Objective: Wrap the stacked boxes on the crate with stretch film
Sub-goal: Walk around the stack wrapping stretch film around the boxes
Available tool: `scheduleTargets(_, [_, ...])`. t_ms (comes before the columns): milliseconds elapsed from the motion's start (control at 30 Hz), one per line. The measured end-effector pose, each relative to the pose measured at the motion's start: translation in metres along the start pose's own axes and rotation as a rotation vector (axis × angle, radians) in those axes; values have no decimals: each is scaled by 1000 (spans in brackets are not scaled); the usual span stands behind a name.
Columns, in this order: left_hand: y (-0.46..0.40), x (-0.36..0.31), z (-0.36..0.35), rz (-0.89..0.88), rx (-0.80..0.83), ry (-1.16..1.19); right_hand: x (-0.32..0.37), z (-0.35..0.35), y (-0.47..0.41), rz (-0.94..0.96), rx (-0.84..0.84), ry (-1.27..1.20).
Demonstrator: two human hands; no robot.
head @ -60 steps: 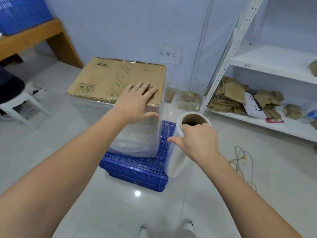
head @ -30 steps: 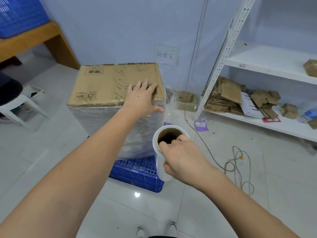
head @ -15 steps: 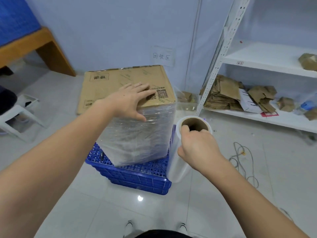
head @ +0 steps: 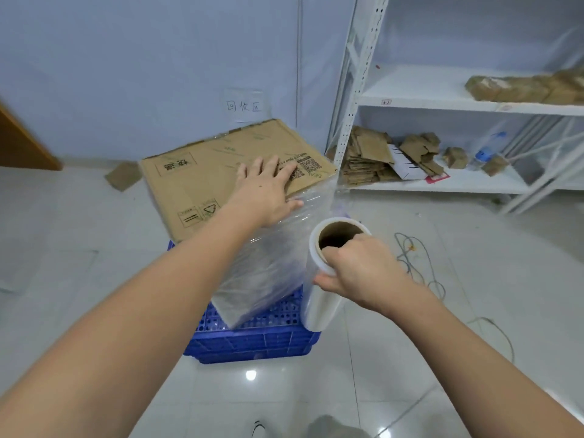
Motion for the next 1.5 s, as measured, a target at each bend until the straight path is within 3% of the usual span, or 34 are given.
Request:
scheduleTargets(300, [-6,-17,-4,30,-28,2,3,-4,17,184,54,-35])
scheduleTargets(500, [-3,-18,-4,36,-42,22,7,-1,32,82,80,-54])
scheduleTargets(733, [1,-21,-4,51,-63,37,29,-9,35,-27,-9,-2])
scheduleTargets(900, [5,-21,-3,56,-101,79,32,-19,22,-118,-189,68])
scheduleTargets(1067, [5,-17,-2,43,-138,142,30,-17,28,-132,-207,48])
scheduleTargets(1167, [4,-14,-1,10,-166,156,39,-13,35,-202,-103,-36])
scheduleTargets(1300, [9,-11,0,15,-222,85,55,-14,30,-386,-28,32])
scheduleTargets(1400, [8,-7,5,-23,-155,32,66,-16,21,-507,-17,-44])
scheduleTargets(1500, [11,10,18,-179,-12,22,75,-15,11,-657,-35,-37])
Point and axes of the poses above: each hand's wrist, its own y-axis away from the middle knuckle, its own z-axis out of the back of the hand, x = y × z, the point moved 1 cm from there along -y, towards the middle knuckle, and after that the axes turned 8 degrees about x, right-handed, at the moved point
